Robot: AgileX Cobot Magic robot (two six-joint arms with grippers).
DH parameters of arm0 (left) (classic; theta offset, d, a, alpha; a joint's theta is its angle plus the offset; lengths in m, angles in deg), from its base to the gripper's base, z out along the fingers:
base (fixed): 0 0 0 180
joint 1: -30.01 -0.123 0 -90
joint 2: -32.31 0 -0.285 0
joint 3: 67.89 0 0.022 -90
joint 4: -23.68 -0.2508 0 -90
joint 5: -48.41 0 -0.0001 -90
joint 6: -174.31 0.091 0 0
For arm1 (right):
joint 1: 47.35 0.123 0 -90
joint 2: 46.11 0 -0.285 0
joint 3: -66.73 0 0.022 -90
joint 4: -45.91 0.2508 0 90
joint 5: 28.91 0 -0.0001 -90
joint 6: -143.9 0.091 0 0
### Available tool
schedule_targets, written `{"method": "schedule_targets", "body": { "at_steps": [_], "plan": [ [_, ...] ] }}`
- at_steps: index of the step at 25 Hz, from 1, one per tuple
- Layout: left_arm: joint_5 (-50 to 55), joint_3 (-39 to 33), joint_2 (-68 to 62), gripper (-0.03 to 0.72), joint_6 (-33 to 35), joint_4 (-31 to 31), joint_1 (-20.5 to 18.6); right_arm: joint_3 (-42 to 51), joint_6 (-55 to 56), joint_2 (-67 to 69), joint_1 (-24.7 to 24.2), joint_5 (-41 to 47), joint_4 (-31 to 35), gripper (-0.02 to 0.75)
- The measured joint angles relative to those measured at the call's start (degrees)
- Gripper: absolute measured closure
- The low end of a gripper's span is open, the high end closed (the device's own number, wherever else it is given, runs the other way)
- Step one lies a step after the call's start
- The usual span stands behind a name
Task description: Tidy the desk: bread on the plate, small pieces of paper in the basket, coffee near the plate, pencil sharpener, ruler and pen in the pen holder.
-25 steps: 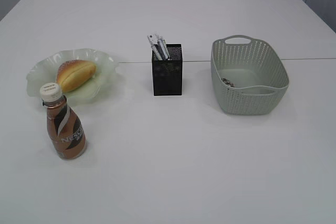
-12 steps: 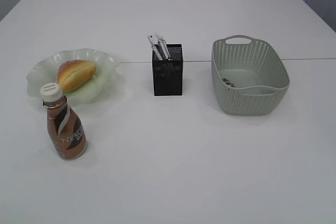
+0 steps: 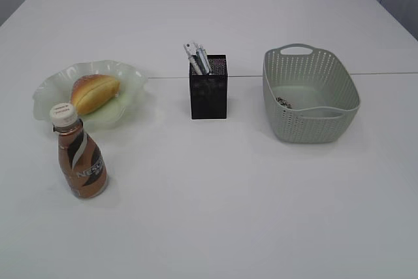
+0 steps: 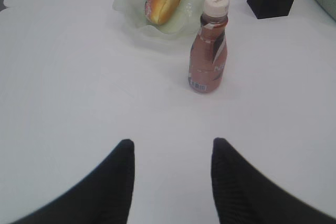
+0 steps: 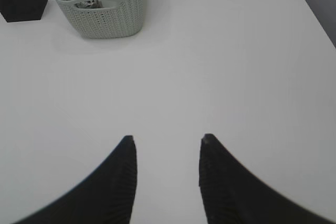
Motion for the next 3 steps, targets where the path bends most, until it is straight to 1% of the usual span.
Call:
{"method": "schedule_targets", "body": {
  "at_steps": [3],
  "plan": [
    [0.0, 0.0, 0.0, 0.338, 0.0, 0.0, 0.0, 0.0, 0.0, 0.0, 0.0, 0.0, 0.0, 0.443]
  ]
}}
